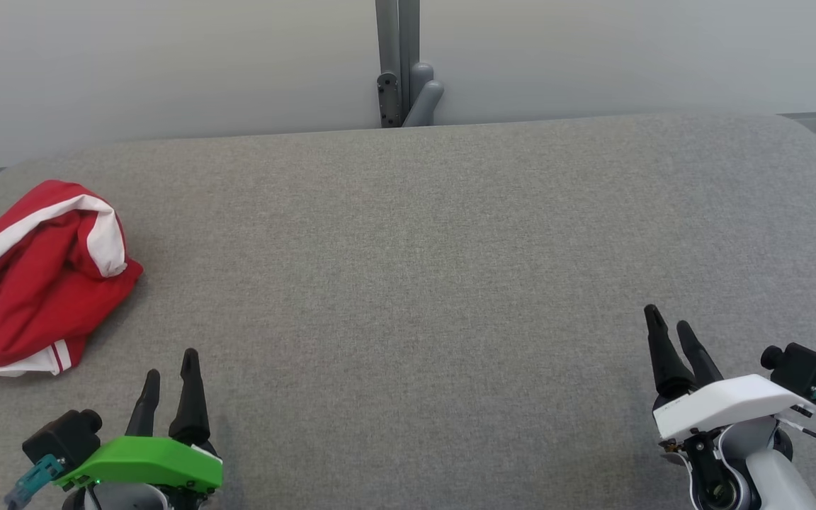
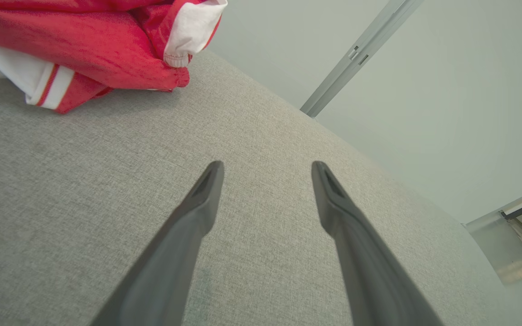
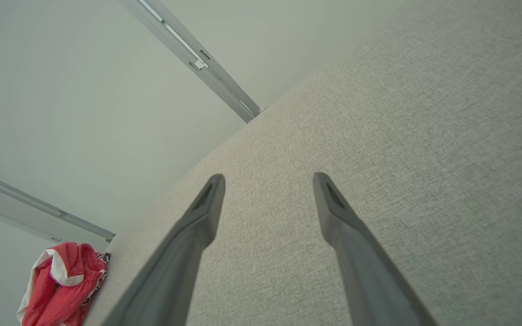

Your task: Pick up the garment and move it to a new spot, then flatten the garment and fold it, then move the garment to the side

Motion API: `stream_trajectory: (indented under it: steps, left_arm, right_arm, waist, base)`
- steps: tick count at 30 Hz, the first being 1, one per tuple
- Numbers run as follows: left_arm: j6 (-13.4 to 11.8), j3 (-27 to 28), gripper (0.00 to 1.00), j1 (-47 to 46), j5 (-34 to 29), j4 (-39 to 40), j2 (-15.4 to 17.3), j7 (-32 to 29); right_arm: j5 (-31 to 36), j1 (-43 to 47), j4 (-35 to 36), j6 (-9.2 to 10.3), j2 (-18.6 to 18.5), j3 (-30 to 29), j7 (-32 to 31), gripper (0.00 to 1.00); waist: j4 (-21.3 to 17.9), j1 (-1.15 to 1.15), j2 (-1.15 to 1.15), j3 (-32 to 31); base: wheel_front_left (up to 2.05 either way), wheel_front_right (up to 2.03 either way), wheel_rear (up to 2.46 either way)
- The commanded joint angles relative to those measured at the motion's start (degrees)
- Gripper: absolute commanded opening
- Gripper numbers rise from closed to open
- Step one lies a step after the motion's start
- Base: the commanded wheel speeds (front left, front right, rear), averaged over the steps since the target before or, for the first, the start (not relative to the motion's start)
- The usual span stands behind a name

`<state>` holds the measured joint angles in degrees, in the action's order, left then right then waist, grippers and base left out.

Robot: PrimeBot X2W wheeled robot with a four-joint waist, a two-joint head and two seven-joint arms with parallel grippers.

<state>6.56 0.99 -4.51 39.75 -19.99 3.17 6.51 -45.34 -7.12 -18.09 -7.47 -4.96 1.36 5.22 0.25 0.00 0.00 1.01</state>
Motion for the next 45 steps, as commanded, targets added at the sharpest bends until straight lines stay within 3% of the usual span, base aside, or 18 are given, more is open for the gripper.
stream_trajectory:
  steps: [1,22,45]
  left_arm:
    - [0.0,0.0,1.00,-1.7,-2.5,0.3,0.5,0.7]
    - [-0.5,-0.5,1.00,-1.6,-15.5,-1.5,0.3,3.6]
    - [-2.2,0.0,1.00,-0.5,-27.8,-2.1,0.1,6.4]
  right_arm:
    - [2.3,-1.3,0.4,-0.02,-0.6,0.3,0.9,1.00]
    - [14.5,-1.6,-0.8,-0.03,-1.1,1.8,4.2,1.00]
    - [27.9,-1.1,-2.7,-0.03,-0.3,-0.8,7.3,1.00]
  waist:
    - [0.0,0.00,0.00,0.1]
    - [-0.2,0.00,0.00,0.2]
    - [-0.5,0.00,0.00,0.3]
  base:
    - [0.00,0.00,0.00]
    - [0.00,0.00,0.00]
    - [0.00,0.00,0.00]
